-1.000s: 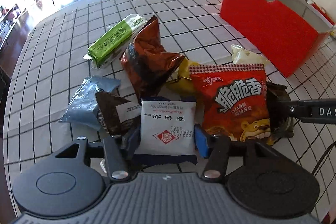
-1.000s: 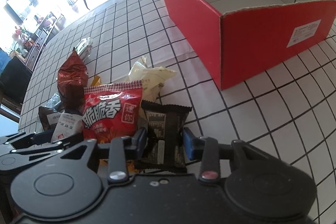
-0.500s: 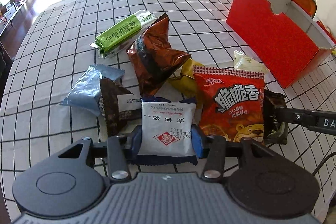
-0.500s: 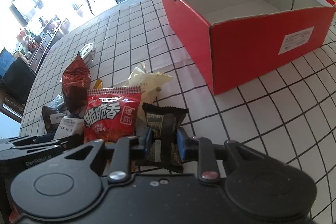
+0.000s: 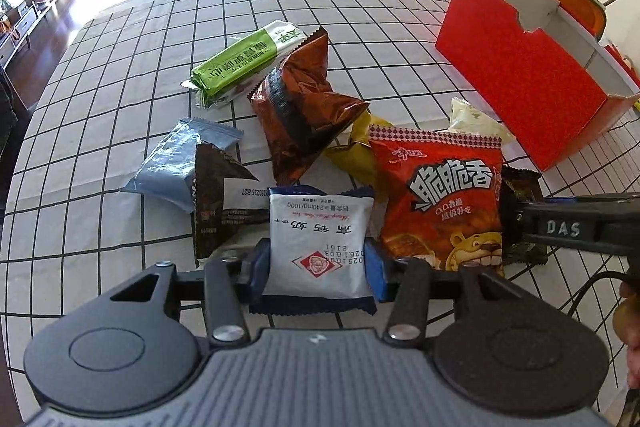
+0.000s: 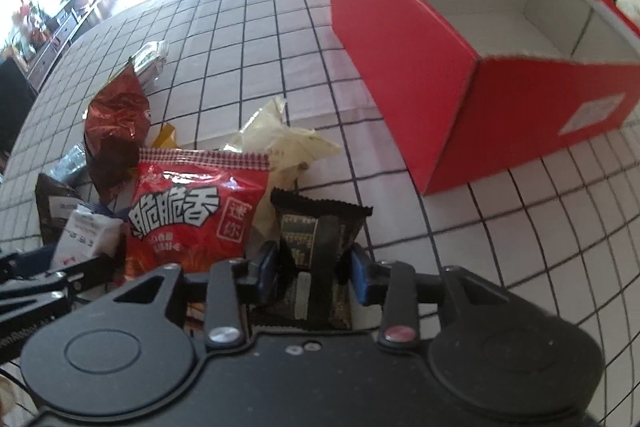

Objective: Organize snacks
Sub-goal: 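Carry both packets into the red box and open both tools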

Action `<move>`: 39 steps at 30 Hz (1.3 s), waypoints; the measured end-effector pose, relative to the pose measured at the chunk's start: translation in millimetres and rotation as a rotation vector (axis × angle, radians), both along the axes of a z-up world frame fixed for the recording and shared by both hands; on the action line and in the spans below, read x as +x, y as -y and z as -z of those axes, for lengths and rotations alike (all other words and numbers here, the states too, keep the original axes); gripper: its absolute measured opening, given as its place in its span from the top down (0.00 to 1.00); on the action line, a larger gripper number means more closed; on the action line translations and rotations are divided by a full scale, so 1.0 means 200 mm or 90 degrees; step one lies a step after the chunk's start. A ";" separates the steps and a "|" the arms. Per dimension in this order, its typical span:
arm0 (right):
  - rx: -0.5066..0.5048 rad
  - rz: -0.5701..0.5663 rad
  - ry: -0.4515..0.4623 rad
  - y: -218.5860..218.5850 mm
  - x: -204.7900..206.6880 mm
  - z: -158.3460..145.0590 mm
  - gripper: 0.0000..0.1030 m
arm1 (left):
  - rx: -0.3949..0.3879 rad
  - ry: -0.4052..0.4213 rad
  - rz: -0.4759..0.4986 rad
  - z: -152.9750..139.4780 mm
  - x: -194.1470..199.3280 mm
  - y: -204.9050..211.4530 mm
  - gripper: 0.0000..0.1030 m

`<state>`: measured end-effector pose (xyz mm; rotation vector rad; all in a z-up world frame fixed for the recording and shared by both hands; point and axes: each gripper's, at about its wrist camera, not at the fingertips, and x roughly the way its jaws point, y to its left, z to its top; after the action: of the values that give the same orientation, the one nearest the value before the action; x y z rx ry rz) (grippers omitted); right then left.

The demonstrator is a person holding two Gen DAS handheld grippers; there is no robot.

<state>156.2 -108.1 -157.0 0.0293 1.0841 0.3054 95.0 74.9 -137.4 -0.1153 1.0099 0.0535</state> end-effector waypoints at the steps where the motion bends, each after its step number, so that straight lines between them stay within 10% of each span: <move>1: -0.008 -0.008 0.008 -0.01 -0.01 0.00 0.64 | 0.000 0.000 -0.001 0.00 0.00 0.00 0.54; 16: 0.043 -0.019 0.046 0.19 -0.09 -0.08 0.71 | -0.025 0.021 -0.022 -0.06 -0.06 0.00 0.55; 39: 0.101 -0.027 0.175 0.76 0.22 -0.54 0.71 | -0.055 0.168 0.048 -0.65 0.22 0.52 0.55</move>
<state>200.7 -260.0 -48.0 0.1028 0.7870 0.4204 138.5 -29.1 -7.2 -0.1591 0.7519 -0.0733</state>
